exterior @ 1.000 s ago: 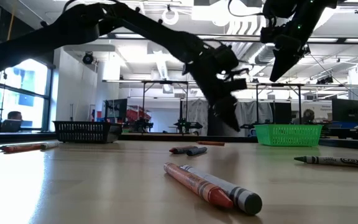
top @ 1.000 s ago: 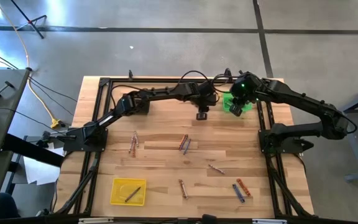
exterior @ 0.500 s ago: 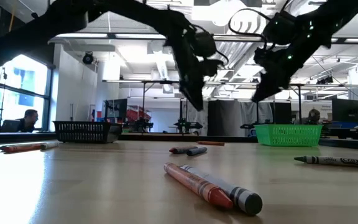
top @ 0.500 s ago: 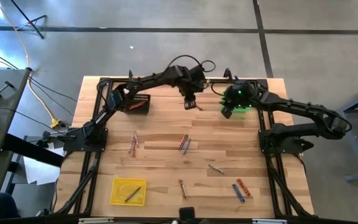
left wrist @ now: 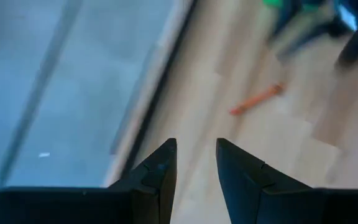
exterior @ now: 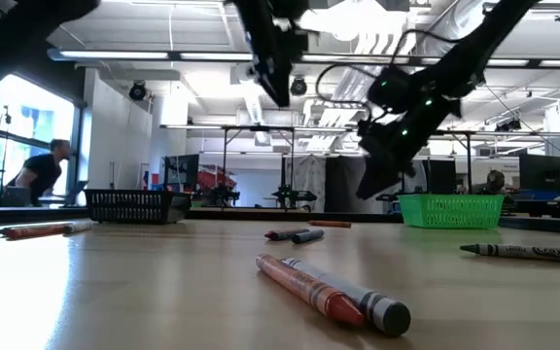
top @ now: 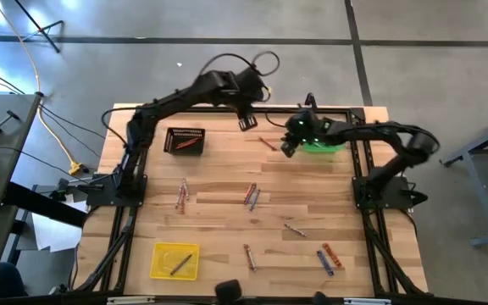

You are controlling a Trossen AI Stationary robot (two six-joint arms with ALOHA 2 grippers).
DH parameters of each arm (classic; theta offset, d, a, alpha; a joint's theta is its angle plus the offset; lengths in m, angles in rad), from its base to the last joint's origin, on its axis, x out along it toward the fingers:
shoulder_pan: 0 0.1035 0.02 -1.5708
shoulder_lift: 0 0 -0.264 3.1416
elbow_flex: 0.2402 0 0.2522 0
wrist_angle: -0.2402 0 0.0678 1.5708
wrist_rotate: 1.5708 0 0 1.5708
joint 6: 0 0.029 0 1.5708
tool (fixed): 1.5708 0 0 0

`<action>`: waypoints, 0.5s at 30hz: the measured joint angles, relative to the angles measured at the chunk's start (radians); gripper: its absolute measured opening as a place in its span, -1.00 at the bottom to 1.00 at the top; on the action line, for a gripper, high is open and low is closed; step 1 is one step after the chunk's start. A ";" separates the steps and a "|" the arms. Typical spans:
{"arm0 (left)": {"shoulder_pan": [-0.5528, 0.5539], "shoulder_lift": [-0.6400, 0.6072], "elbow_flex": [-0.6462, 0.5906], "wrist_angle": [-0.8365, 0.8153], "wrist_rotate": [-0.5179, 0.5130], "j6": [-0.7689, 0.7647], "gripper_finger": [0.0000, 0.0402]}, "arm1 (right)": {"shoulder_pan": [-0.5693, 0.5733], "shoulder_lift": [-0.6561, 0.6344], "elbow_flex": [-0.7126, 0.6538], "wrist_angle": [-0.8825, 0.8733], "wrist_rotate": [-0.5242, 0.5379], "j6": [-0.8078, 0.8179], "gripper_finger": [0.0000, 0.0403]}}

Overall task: Sort crayons
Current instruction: Put the orange crayon into the black bin

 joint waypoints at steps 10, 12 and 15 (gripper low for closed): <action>-0.014 -0.212 0.000 -0.071 -0.239 -0.134 -0.49 | 0.025 0.211 0.216 -0.113 -0.089 -0.027 -0.49; -0.022 -0.247 0.000 -0.081 -0.264 -0.154 -0.49 | 0.032 0.241 0.256 -0.159 -0.089 -0.045 -0.49; -0.030 -0.291 0.000 -0.091 -0.289 -0.159 -0.49 | 0.041 0.285 0.317 -0.213 -0.083 -0.070 -0.49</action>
